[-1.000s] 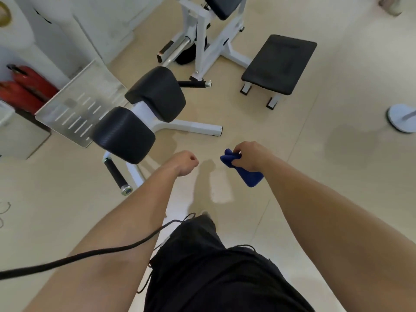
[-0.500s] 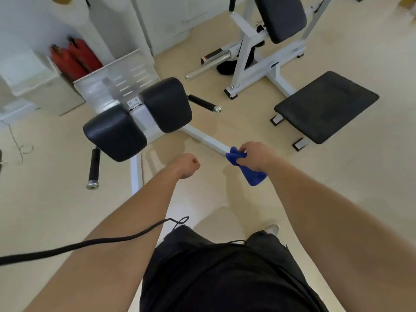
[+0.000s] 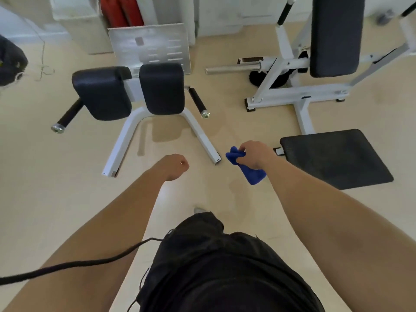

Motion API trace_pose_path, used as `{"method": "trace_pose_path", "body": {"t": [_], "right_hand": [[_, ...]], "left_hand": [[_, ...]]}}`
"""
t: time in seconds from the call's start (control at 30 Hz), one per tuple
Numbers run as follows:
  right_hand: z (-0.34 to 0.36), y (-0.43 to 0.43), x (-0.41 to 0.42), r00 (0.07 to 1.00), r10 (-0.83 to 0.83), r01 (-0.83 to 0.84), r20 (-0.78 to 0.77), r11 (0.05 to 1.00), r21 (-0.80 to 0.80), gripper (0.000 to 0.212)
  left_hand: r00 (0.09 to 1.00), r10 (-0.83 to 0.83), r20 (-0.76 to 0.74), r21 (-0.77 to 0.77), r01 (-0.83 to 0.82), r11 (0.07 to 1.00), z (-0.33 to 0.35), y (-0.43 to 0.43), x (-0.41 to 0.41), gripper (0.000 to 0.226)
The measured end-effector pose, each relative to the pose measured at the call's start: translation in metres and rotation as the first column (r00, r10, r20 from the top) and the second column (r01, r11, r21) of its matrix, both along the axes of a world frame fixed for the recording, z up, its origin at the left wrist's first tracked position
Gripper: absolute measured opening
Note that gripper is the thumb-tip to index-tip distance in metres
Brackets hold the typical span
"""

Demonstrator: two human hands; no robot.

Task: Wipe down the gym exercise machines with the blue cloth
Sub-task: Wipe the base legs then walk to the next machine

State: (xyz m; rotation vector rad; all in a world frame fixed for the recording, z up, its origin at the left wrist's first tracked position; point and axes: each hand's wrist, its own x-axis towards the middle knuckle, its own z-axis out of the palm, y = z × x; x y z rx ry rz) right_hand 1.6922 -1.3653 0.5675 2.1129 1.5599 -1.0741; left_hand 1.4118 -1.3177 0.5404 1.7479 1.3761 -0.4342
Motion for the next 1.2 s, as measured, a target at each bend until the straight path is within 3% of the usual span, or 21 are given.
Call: {"method": "trace_pose_path", "body": {"t": [0.17,0.43,0.63,0.7,0.83,1.07,1.2], "right_hand": [[-0.019,0.035,0.023,0.996,0.067,-0.067,-0.062,0.998,-0.012,0.028],[-0.064,0.096,0.079,0.968,0.212,-0.221,-0.138,0.974,-0.057,0.029],[-0.141,0.137,0.125,0.926,0.24,-0.264,-0.292,0.964,-0.045,0.02],[-0.177,0.149,0.138,0.908,0.239,-0.267,-0.346,0.963,-0.035,0.018],[-0.262,0.167,0.158,0.87,0.162,-0.193,-0.465,0.981,-0.02,0.013],[-0.408,0.166,0.167,0.736,-0.028,0.033,-0.676,0.999,-0.006,0.017],[-0.476,0.161,0.162,0.682,-0.103,0.132,-0.724,0.991,-0.016,0.026]], "left_hand": [[0.987,0.156,-0.025,-0.035,-0.157,0.987,-0.018,0.01,0.017,0.027],[0.887,0.461,-0.003,-0.122,-0.458,0.881,-0.046,0.001,0.08,0.02],[0.688,0.722,0.081,-0.206,-0.697,0.687,-0.11,0.01,0.161,0.012],[0.654,0.746,0.122,-0.22,-0.715,0.663,-0.144,0.019,0.191,0.029],[0.578,0.79,0.206,-0.226,-0.757,0.613,-0.225,0.047,0.242,0.047],[0.505,0.8,0.323,-0.239,-0.775,0.585,-0.37,0.075,0.265,0.02],[0.54,0.755,0.372,-0.204,-0.746,0.634,-0.437,0.082,0.258,0.011]]}}
